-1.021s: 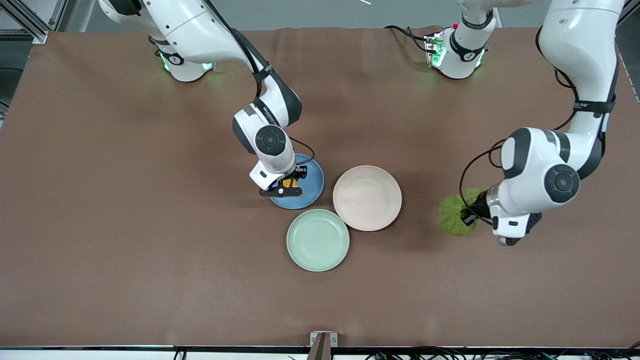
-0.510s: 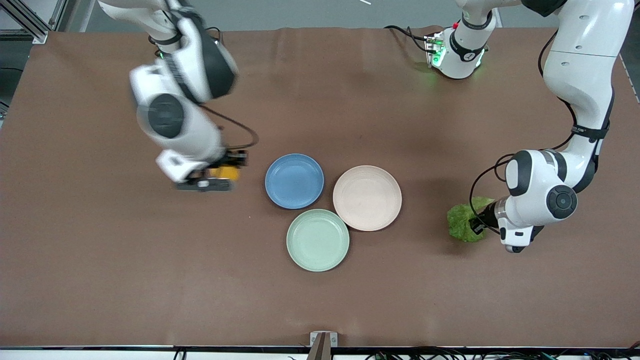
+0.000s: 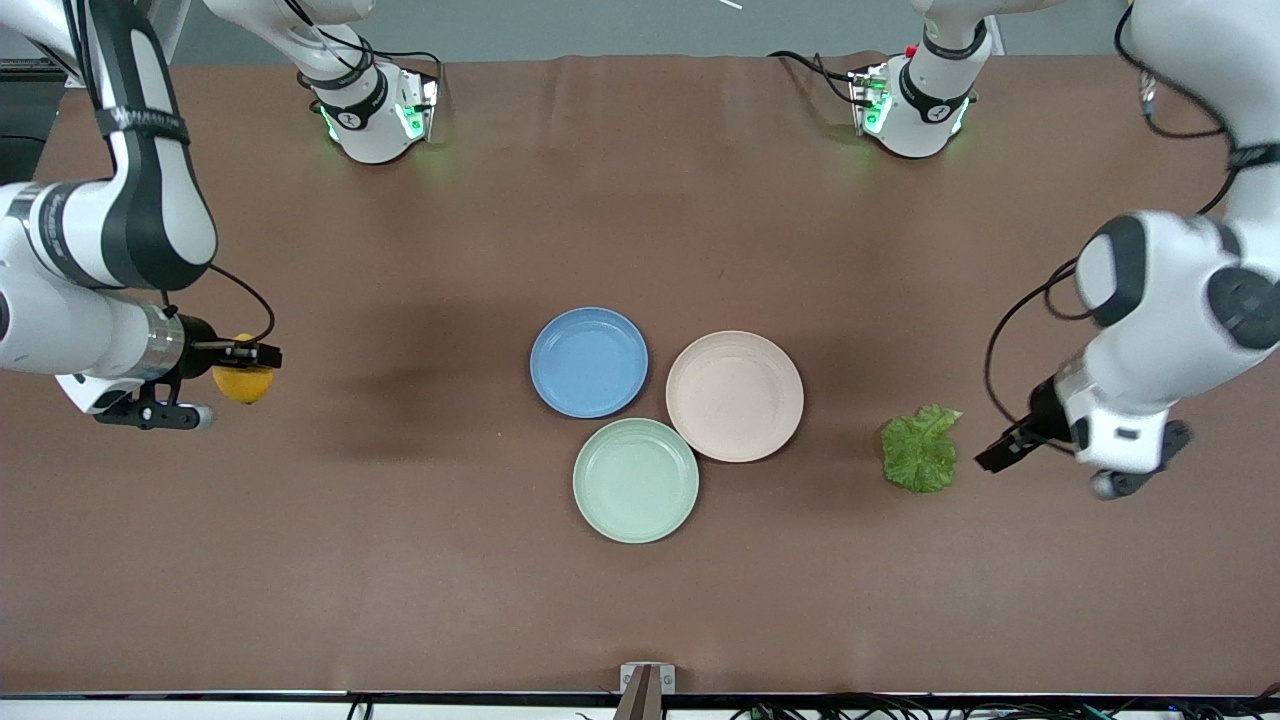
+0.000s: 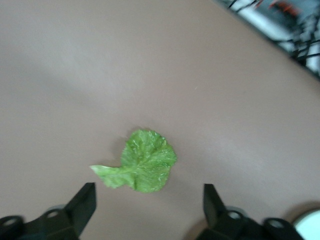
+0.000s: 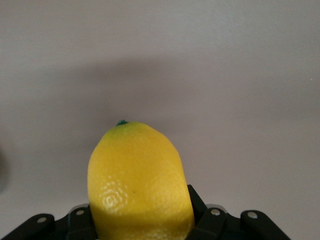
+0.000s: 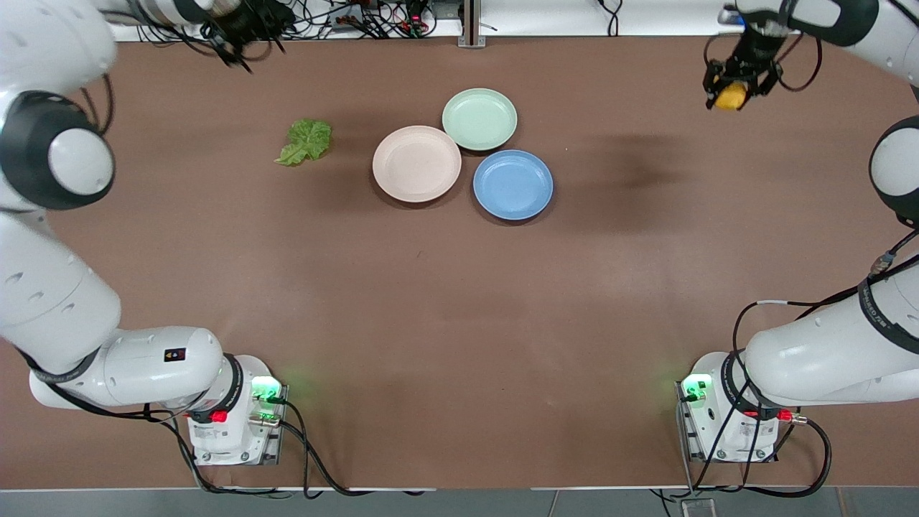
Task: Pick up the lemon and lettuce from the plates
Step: 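Carry the lemon off the plate while the left gripper carries the lettuce away, then release the lemon and lettuce on the table and raise both grippers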
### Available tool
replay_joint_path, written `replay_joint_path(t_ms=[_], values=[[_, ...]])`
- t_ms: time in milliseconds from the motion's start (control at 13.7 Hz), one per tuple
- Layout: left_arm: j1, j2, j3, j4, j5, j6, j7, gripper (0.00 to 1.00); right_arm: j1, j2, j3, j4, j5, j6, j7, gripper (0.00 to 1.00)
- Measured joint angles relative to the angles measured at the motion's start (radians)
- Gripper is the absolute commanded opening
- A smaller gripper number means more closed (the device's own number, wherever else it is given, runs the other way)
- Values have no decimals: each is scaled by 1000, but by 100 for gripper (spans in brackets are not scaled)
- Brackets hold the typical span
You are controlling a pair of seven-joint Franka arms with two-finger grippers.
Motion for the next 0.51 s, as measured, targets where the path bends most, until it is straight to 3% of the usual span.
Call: replay_joint_path(t_ms=[292, 510], values=[[37, -107, 4, 111, 0, -271, 143, 99, -34, 19, 2, -215, -4, 307, -10, 14], [34, -172, 1, 165, 0, -407, 191, 100, -81, 71, 3, -275, -5, 430, -79, 14]])
